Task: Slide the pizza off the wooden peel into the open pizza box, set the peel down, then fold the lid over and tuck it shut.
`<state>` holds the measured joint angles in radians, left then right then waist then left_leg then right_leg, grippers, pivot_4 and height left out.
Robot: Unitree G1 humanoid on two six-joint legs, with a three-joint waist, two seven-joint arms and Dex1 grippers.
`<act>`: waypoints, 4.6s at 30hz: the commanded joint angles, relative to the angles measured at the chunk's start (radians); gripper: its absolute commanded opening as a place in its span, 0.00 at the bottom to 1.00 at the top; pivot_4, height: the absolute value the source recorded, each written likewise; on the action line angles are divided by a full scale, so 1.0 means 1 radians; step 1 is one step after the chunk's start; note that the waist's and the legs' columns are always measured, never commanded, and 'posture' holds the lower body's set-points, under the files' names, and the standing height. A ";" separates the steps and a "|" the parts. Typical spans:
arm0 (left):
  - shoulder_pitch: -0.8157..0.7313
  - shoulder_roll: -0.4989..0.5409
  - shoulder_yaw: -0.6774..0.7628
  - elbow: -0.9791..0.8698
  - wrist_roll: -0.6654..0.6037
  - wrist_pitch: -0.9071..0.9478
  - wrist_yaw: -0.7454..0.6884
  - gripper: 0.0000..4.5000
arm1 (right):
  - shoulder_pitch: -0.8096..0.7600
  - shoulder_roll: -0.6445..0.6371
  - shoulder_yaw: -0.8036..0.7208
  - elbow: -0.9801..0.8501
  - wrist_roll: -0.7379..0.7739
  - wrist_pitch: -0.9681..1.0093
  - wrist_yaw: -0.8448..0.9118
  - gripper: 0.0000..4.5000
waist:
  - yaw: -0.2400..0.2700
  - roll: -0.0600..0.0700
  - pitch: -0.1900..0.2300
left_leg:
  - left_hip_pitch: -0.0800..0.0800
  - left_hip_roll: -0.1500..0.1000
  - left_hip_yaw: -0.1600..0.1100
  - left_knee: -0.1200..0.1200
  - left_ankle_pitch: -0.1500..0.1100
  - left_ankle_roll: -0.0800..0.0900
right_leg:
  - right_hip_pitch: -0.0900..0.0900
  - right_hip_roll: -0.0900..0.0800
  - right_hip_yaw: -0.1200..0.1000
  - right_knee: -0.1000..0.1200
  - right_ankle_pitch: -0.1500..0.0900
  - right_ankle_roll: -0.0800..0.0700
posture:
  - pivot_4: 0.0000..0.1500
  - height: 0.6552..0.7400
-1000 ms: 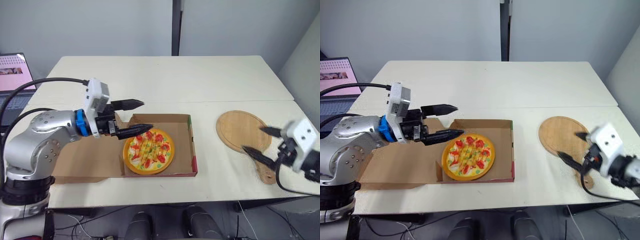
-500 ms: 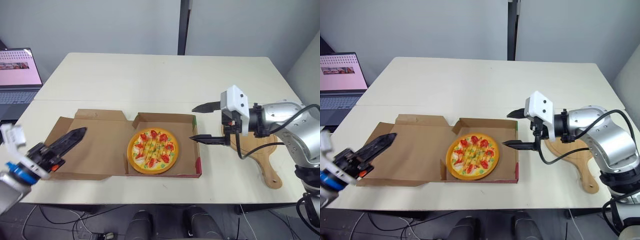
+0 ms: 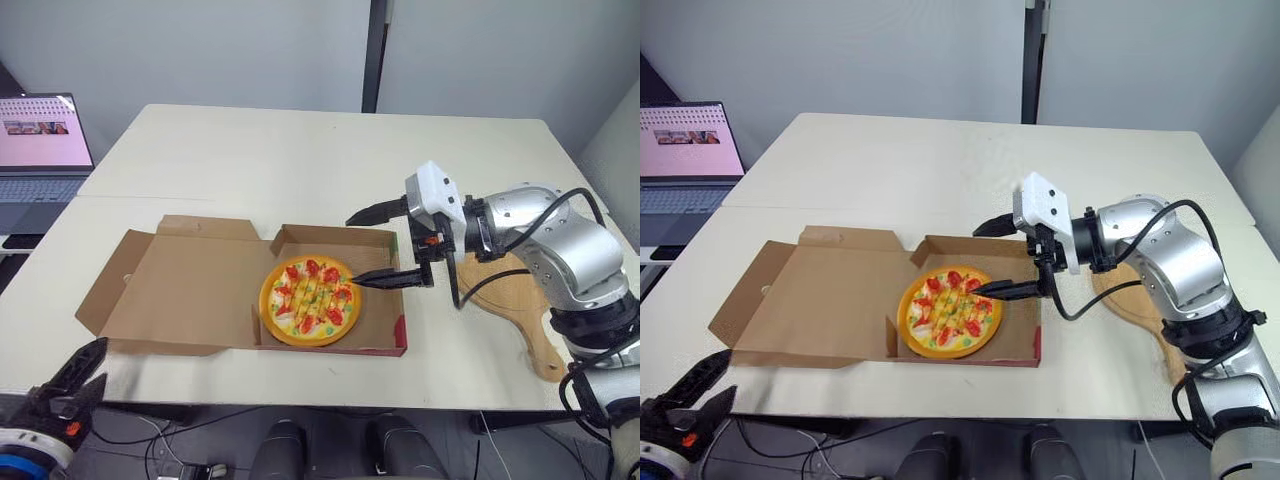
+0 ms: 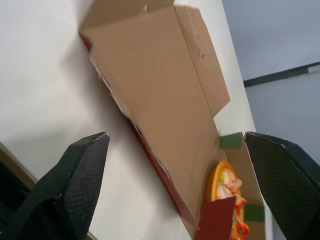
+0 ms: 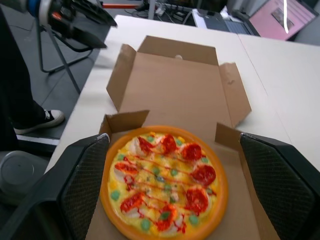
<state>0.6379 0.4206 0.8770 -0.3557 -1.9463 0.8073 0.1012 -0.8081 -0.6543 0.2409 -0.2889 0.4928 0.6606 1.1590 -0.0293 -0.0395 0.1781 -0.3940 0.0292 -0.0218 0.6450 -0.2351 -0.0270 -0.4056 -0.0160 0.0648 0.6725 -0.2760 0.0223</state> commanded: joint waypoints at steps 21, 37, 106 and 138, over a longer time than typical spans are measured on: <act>-0.213 -0.040 -0.072 0.141 0.095 -0.187 0.022 0.67 | -0.030 -0.016 0.001 -0.014 -0.012 -0.015 0.040 1.00 | -0.001 -0.001 -0.001 | -0.001 0.000 0.001 0.000 0.000 0.000 | 0.000 0.007 0.000 0.000 0.000 0.000 | 1.00 1.00; -0.232 -0.056 -0.078 0.143 0.161 -0.200 -0.012 0.00 | -0.016 -0.021 -0.011 -0.003 -0.025 -0.037 0.043 1.00 | -0.001 -0.001 0.000 | -0.003 0.001 0.000 -0.001 0.000 0.000 | 0.000 0.007 0.001 -0.004 -0.002 0.004 | 1.00 1.00; -1.233 0.615 -0.551 0.668 1.280 -0.252 -1.174 0.00 | 0.286 0.092 0.053 0.043 -0.460 -0.134 -0.099 0.04 | -0.003 0.006 0.005 | -0.006 0.000 -0.001 -0.009 0.000 -0.001 | -0.005 0.014 -0.005 -0.009 0.006 0.005 | 1.00 1.00; -1.151 0.581 -0.476 0.575 1.320 -0.296 -1.148 0.00 | -0.214 0.527 -0.201 0.502 -0.271 -0.075 -0.601 0.46 | -0.014 0.005 0.005 | -0.007 0.001 -0.002 -0.010 0.000 -0.001 | -0.006 0.013 -0.005 -0.006 0.007 0.004 | 1.00 1.00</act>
<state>-0.5127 0.9947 0.3620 0.2642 -0.6142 0.5153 -1.0391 -0.9909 -0.1312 0.0440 0.2263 0.2173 0.6154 0.5650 -0.0434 -0.0341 0.1827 -0.4006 0.0300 -0.0234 0.6350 -0.2350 -0.0276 -0.4119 -0.0030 0.0601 0.6667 -0.2689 0.0259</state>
